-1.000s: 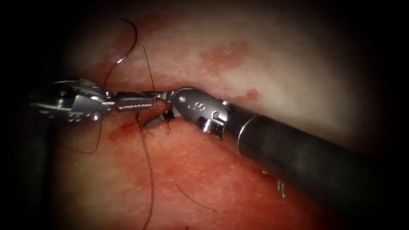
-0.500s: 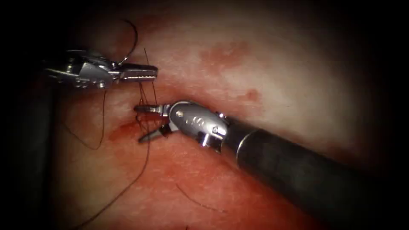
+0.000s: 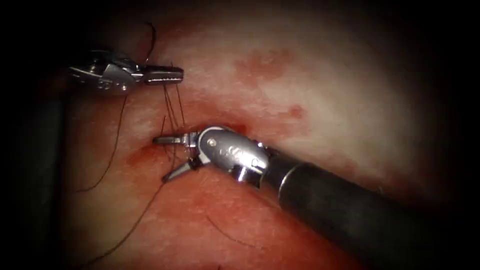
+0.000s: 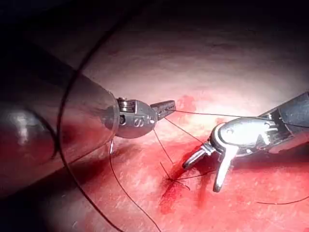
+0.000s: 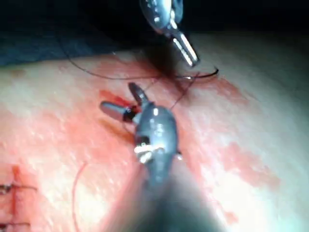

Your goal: Wound Closure

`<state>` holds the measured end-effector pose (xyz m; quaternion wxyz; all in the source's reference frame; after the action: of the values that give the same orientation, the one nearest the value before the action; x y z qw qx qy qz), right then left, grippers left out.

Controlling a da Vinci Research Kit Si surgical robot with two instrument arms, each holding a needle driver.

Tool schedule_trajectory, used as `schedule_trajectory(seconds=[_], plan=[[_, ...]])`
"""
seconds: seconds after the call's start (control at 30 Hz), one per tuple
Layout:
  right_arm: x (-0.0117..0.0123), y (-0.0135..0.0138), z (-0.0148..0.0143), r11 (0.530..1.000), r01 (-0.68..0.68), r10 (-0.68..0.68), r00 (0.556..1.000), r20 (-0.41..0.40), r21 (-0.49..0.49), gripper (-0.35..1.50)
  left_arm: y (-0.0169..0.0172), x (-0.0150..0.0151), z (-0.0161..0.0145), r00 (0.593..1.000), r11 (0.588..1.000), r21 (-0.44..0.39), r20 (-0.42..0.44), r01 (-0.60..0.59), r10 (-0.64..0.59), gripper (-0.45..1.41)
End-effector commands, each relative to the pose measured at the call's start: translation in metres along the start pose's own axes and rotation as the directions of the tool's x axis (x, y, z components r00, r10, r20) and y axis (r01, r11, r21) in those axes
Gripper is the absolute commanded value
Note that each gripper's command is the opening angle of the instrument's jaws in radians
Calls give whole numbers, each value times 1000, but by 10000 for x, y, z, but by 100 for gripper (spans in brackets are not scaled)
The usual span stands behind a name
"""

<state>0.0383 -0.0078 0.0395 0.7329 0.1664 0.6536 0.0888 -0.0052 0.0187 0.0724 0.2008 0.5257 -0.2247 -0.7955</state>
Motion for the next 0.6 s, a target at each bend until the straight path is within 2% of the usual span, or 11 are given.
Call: schedule_trajectory(seconds=[0.03,0.37,0.47,0.6], plan=[[-2,6,7,1000,-10,10,1000,-18,-1,109,4,-7,6,1000,1000,2,-2,-1,1,-45],[4,22,-17,997,-71,65,986,-150,-33,99,38,-20,-6,999,999,4,-28,35,-35,-45],[8,25,-23,995,-103,98,970,-221,-12,99,46,-20,-6,999,999,5,-28,39,-39,-45],[12,22,-23,990,-130,138,952,-272,46,94,56,-24,0,998,999,9,-25,53,-53,-45]])
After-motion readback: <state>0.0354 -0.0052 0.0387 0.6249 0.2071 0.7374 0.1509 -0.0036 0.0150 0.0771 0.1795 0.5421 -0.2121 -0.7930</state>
